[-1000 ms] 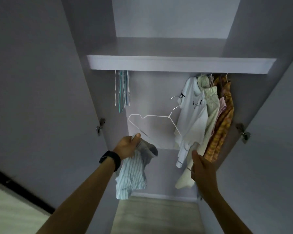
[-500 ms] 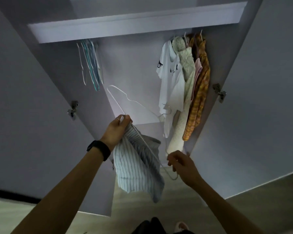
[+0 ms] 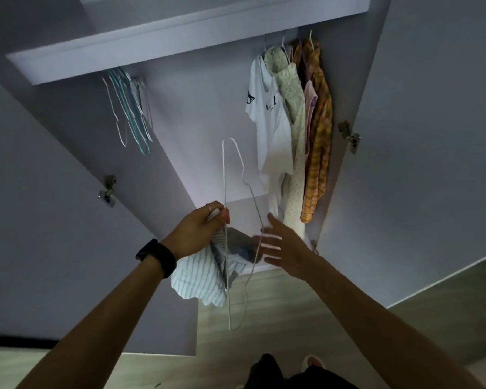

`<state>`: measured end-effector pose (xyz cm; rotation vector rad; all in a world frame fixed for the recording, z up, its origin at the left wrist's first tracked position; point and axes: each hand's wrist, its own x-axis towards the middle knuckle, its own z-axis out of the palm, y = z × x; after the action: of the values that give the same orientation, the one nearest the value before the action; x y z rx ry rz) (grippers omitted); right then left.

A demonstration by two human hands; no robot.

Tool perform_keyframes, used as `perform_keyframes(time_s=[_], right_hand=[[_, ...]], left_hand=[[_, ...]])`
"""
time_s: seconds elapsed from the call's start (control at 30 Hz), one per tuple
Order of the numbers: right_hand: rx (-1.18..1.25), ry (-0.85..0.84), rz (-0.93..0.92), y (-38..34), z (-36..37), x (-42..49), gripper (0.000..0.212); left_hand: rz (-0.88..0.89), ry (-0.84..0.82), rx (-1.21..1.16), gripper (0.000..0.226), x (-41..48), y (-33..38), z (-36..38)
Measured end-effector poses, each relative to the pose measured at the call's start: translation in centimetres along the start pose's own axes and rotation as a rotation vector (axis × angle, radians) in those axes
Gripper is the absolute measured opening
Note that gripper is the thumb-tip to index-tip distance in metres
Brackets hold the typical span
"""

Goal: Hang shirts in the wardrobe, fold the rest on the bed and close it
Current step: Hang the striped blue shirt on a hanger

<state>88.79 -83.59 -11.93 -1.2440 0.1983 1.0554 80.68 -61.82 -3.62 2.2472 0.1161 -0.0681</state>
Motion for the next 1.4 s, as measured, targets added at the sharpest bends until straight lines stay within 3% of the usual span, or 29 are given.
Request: perform_keyframes(time_s=[0.07,0.23,0.4,0.57,0.73,0.87,0.97,1.03,1.1,1.2,1.4], right_hand=[[0.272,-0.043,-0.041,-1.2,0.3,0.3,0.05],[0.376,0.32,-0.265,-5.3,0.4,-0.3,0.049],[0.606,0.208,-0.459,-10.2,-0.8,-1.6,0.046],[0.685,0.063,-0.49,-11.3,1.5,-0.3,0.048],[0.48,0.084,-0.429,-8.2,6.5,2.8,0.036],[0.111,0.123,-0.379,-5.5,9.0,4.8,0.029],[-0.079,0.132,-0.463,-5.5,9.2,5.4,0.036],[-0.138,0.136,-0.516,-6.5,8.8,5.3,0.043],[-0.245,0.14,-0.605,-7.6,8.4,5.1,0.051],[-0.469,0.199,-0.752,-9.2,7.9,4.6,0.041],[-0.78,0.236,-0.863,-12.3,7.2,3.3,0.04]], left_hand=[[-0.016,0.015,-0.017,0.026,-0.3,0.2,-0.4],[-0.096,0.064,0.027,0.028,-1.6,-0.2,-0.8],[-0.107,0.114,-0.089,0.028,-1.9,0.9,-1.8],[-0.014,0.114,-0.128,0.025,-2.2,2.5,-3.1],[0.073,0.188,-0.145,0.025,-2.7,4.5,-6.0],[0.066,0.377,-0.181,0.024,-3.8,4.9,-9.4],[-0.045,0.671,0.014,0.019,-4.9,3.5,-11.9],[-0.104,0.781,0.097,0.019,-5.9,2.2,-12.9],[-0.133,0.839,0.07,0.016,-6.7,1.1,-13.2],[-0.14,0.905,0.021,0.011,-7.2,-0.3,-12.7],[-0.085,0.983,0.01,0.022,-7.4,-1.3,-11.6]])
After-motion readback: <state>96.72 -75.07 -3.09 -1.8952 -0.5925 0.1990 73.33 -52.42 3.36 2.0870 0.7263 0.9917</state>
